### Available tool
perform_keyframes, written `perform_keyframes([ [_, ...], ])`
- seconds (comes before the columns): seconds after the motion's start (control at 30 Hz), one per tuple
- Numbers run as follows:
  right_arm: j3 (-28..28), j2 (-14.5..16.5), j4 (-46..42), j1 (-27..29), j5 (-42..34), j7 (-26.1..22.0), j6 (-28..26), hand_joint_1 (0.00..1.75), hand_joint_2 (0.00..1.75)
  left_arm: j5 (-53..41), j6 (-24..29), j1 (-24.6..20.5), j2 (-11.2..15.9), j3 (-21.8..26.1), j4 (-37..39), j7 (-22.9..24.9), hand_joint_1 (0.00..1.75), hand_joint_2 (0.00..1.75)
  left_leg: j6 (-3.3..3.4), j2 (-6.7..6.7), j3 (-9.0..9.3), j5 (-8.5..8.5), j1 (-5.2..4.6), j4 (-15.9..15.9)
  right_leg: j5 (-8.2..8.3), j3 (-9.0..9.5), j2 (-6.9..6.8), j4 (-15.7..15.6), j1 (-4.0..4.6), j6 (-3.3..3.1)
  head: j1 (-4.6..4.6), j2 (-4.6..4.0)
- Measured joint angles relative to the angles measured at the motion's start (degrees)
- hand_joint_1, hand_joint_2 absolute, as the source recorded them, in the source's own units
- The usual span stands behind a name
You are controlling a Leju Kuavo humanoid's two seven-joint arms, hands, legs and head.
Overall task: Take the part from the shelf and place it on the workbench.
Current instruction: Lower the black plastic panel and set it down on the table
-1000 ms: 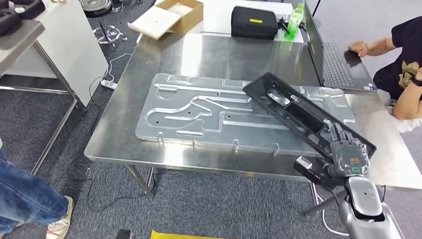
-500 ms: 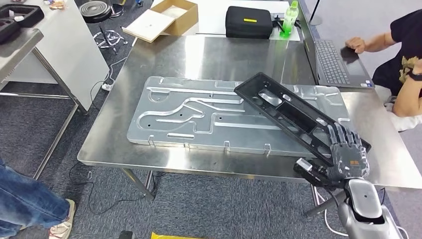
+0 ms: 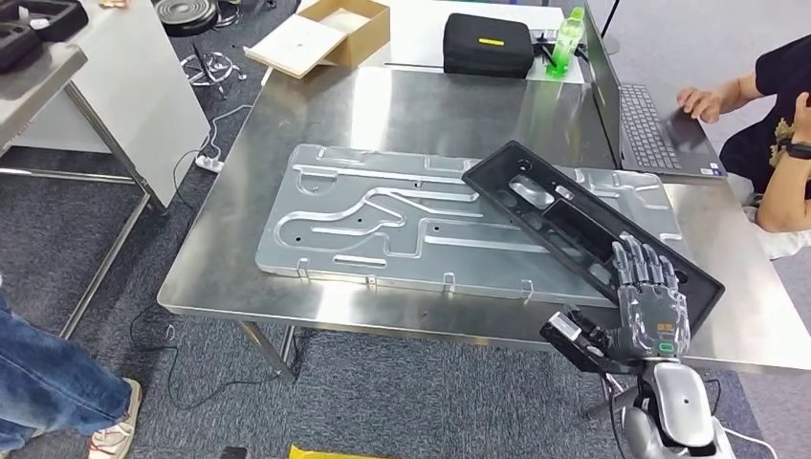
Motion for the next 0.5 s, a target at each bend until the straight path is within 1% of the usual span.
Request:
perform_keyframes([
  [0.03, 0.08, 0.45, -1.2, 0.78, 0.01, -0.05, -0.57, 0.0, 0.0, 0.04, 0.14, 0.02, 0.0, 0.03, 0.0, 0.03, 0.0, 1.75, 0.1, 0.01, -0.01, 0.0, -0.01, -0.01, -1.8, -1.69, 0.03, 3.49, -0.08, 0.17, -0.01, 0.0],
  [0.07, 0.2, 0.93, -2.38, 1.6, 0.02, -0.11, -1.09, 0.0, 0.0, 0.07, 0.27, 0.06, 0.0, 0.09, 0.0, 0.05, 0.0, 1.75, 0.16, 0.01, -0.03, -0.03, -0.02, 0.0, -3.14, -3.31, 0.04, 6.78, -0.19, 0.34, -0.01, 0.0],
  [0.1, 0.34, 1.4, -3.47, 2.42, 0.04, -0.21, -1.49, 0.0, 0.0, 0.09, 0.37, 0.12, 0.0, 0.18, 0.0, 0.07, 0.0, 1.75, 0.16, 0.01, -0.02, -0.06, -0.02, 0.02, -3.53, -4.35, 0.03, 8.77, -0.31, 0.49, -0.01, 0.0],
  [0.13, 0.52, 1.82, -4.46, 3.09, 0.07, -0.3, -1.76, 0.0, 0.0, 0.1, 0.43, 0.18, 0.0, 0.28, 0.0, 0.09, 0.0, 1.75, 0.12, 0.01, -0.01, -0.11, -0.01, 0.05, -2.88, -4.5, 0.03, 8.9, -0.45, 0.6, -0.01, 0.0],
  [0.17, 0.67, 2.13, -5.29, 3.51, 0.1, -0.36, -1.89, 0.0, 0.0, 0.11, 0.46, 0.24, 0.0, 0.37, 0.0, 0.1, 0.0, 1.75, 0.04, 0.01, 0.02, -0.17, 0.02, 0.11, -1.3, -3.62, 0.02, 6.97, -0.6, 0.69, 0.0, 0.0],
  [0.2, 0.78, 2.36, -6.02, 3.73, 0.13, -0.41, -1.97, 0.0, 0.0, 0.11, 0.48, 0.28, 0.0, 0.43, 0.0, 0.12, 0.0, 1.75, -0.1, 0.0, 0.06, -0.27, 0.05, 0.21, 0.78, -1.93, 0.0, 3.5, -0.74, 0.71, 0.0, 0.0],
  [0.23, 0.87, 2.53, -6.62, 3.81, 0.14, -0.42, -2.03, 0.0, 0.0, 0.11, 0.48, 0.29, 0.0, 0.46, 0.0, 0.14, 0.0, 1.75, -0.31, 0.0, 0.06, -0.4, 0.01, 0.34, 2.27, -0.12, 0.0, -0.15, -0.79, 0.67, 0.0, 0.0],
  [0.27, 0.94, 2.67, -7.15, 3.9, 0.15, -0.44, -2.1, 0.0, 0.0, 0.11, 0.48, 0.28, 0.0, 0.48, 0.0, 0.14, 0.0, 1.75, -0.57, -0.01, 0.04, -0.52, -0.05, 0.49, 3.31, 1.29, 0.03, -3.1, -0.7, 0.51, -0.01, 0.0],
  [0.3, 1.01, 2.8, -7.63, 4.04, 0.19, -0.49, -2.21, 0.0, 0.0, 0.12, 0.48, 0.26, 0.0, 0.5, 0.0, 0.15, 0.0, 1.75, -0.86, -0.01, 0.02, -0.6, -0.1, 0.57, 3.68, 2.09, 0.07, -4.85, -0.55, 0.3, -0.01, 0.0],
  [0.37, 1.16, 3.05, -8.62, 4.52, 0.31, -0.91, -2.8, 0.0, 0.0, 0.28, 0.48, 0.25, -0.01, 0.56, 0.0, 0.14, 0.0, 1.75, -1.53, -0.01, 0.04, -0.61, -0.07, 0.52, 3.66, 2.23, 0.14, -5.52, -0.21, -0.3, -0.02, 0.0],
  [0.4, 1.3, 3.23, -9.3, 4.9, 0.45, -1.28, -3.39, 0.0, 0.0, 0.43, 0.49, 0.26, -0.01, 0.61, 0.0, 0.11, 0.0, 1.75, -1.86, 0.0, 0.04, -0.74, 0.03, 0.59, 3.76, 2.31, 0.1, -5.69, -0.25, -0.63, -0.03, 0.0],
  [0.43, 1.54, 3.53, -10.34, 5.44, 0.76, -1.76, -4.34, 0.0, 0.0, 0.67, 0.52, 0.28, -0.02, 0.71, 0.0, 0.08, 0.0, 1.75, -2.18, 0.03, -0.14, -1.27, 0.12, 1.2, 3.86, 2.46, 0.05, -5.9, -0.29, -1.0, -0.03, 0.0],
  [0.47, 1.91, 3.91, -11.65, 6.12, 1.24, -2.24, -5.52, 0.0, 0.0, 0.89, 0.56, 0.29, -0.02, 0.82, 0.0, 0.04, 0.0, 1.75, -2.44, 0.05, -0.76, -2.38, 0.17, 2.75, 3.94, 2.61, -0.05, -6.11, -0.35, -1.38, -0.03, 0.0],
  [0.5, 2.41, 4.41, -13.21, 6.97, 1.86, -2.65, -6.76, 0.0, 0.0, 1.05, 0.6, 0.34, -0.02, 0.94, 0.0, 0.0, 0.0, 1.75, -2.63, 0.08, -1.87, -4.01, 0.24, 5.38, 3.97, 2.74, -0.17, -6.24, -0.34, -1.73, -0.04, 0.0],
])
